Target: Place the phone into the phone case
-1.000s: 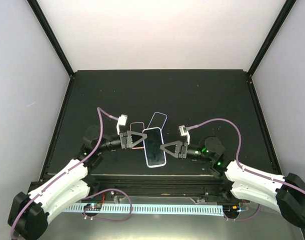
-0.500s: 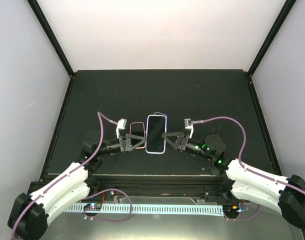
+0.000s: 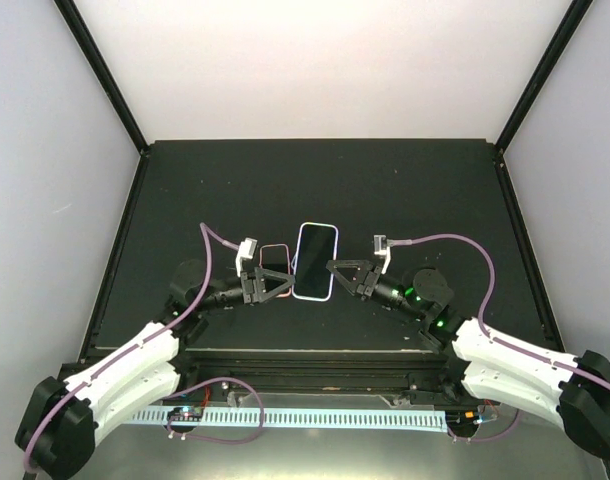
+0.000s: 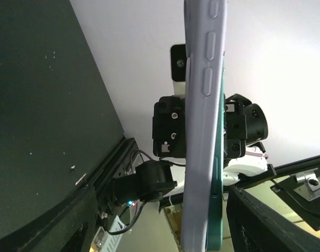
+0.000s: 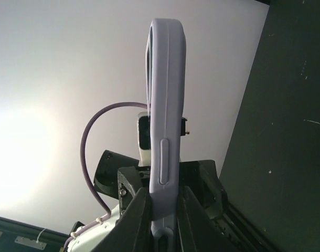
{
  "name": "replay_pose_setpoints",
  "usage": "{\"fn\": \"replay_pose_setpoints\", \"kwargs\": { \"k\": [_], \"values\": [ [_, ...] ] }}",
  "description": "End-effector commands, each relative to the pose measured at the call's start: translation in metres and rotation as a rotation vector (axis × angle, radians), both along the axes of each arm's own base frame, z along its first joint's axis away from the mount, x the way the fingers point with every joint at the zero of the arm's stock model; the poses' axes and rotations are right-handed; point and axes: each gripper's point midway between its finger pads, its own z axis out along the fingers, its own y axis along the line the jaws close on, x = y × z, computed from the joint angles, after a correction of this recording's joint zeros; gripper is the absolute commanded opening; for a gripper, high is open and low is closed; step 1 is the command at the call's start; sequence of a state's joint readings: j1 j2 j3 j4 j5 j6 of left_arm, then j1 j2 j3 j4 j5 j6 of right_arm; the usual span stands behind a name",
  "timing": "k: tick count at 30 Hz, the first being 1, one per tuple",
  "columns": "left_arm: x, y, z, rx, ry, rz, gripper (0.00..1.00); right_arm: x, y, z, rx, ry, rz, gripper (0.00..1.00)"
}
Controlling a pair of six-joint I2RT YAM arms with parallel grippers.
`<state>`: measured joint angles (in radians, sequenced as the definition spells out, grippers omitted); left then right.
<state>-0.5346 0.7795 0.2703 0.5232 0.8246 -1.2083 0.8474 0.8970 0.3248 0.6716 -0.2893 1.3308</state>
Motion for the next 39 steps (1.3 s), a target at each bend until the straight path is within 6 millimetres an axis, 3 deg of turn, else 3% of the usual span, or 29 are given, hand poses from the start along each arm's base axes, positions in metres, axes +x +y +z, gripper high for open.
{"fn": "replay_pose_setpoints", "kwargs": {
  "k": [1, 8, 12, 15, 19, 24, 27, 30, 34, 37, 38, 39],
  "values": [
    [-0.003, -0.007, 0.011, -0.016, -0.034, -0.038, 0.68, 0.001, -0.004, 0.032, 0.103, -0.066, -0.020, 0.11],
    [-0.007, -0.011, 0.012, -0.019, -0.038, -0.051, 0.45, 0.003, -0.004, 0.021, 0.088, -0.051, -0.029, 0.11],
    [-0.006, -0.013, 0.005, 0.013, -0.024, -0.054, 0.19, 0.007, -0.004, 0.008, 0.056, -0.043, -0.054, 0.11],
    [-0.002, -0.013, -0.008, 0.084, -0.004, -0.039, 0.05, 0.007, -0.003, 0.001, 0.031, -0.039, -0.053, 0.11],
    [0.005, -0.010, -0.024, 0.179, -0.003, -0.003, 0.02, 0.009, -0.001, -0.009, -0.038, -0.044, -0.053, 0.11],
    [0.006, -0.011, -0.024, 0.170, 0.008, -0.001, 0.02, 0.007, 0.001, -0.014, -0.039, -0.042, -0.038, 0.11],
    [0.008, -0.010, -0.023, 0.175, 0.011, 0.013, 0.11, 0.008, 0.004, -0.017, -0.051, -0.058, -0.032, 0.11],
    [0.010, -0.006, -0.028, 0.210, 0.021, 0.037, 0.32, 0.010, 0.004, -0.023, -0.068, -0.052, -0.039, 0.10],
    [0.014, 0.004, -0.031, 0.297, -0.016, 0.090, 0.48, 0.016, -0.002, -0.033, -0.132, -0.051, -0.068, 0.10],
    [0.019, 0.015, -0.028, 0.380, -0.073, 0.143, 0.74, 0.024, -0.010, -0.044, -0.206, -0.047, -0.099, 0.10],
    [0.021, 0.019, -0.026, 0.408, -0.096, 0.169, 0.90, 0.027, -0.014, -0.048, -0.229, -0.046, -0.109, 0.10],
    [0.022, 0.023, -0.025, 0.437, -0.126, 0.183, 0.98, 0.030, -0.018, -0.052, -0.250, -0.041, -0.120, 0.10]
  ]
}}
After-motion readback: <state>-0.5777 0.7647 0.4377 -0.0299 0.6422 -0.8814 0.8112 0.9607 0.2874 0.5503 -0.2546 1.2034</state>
